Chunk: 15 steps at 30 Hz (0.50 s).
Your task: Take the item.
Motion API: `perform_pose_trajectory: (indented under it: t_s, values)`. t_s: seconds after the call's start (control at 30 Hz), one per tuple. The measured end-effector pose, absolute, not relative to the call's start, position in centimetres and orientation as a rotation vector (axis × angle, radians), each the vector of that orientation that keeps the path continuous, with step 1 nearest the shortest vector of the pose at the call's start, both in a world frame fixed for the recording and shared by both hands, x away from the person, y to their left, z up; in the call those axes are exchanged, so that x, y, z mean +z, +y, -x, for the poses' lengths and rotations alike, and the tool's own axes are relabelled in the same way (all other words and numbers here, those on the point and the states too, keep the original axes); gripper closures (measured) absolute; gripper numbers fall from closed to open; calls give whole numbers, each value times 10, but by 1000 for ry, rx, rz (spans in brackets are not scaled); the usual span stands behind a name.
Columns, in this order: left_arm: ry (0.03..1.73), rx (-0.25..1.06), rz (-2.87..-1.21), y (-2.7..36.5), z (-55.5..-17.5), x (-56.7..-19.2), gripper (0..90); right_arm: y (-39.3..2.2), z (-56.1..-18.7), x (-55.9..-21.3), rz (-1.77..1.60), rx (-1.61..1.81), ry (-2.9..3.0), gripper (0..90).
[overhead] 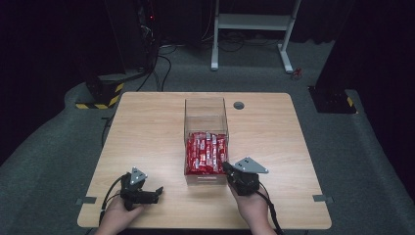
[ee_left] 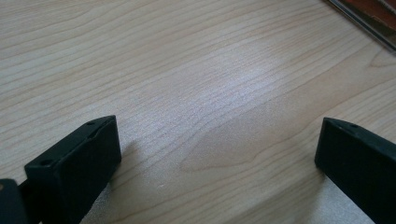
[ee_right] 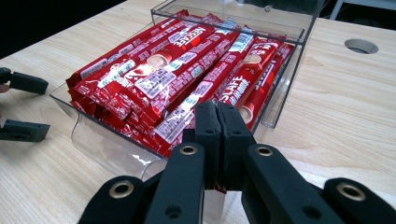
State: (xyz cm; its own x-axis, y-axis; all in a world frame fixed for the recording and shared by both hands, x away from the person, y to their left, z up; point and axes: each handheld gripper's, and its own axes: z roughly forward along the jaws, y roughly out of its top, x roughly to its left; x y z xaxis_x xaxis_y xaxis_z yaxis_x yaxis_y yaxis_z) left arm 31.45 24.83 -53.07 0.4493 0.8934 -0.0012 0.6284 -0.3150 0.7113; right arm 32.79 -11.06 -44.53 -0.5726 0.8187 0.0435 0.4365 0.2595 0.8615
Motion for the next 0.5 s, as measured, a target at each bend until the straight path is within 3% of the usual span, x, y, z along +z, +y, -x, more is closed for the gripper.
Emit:
perform_pose_trajectory:
  t_s: [0.5]
  values:
    - [1258, 530, -2057, 248, -314, -531, 6, -119, -318, -450, -1113, 1358, 2081, 896]
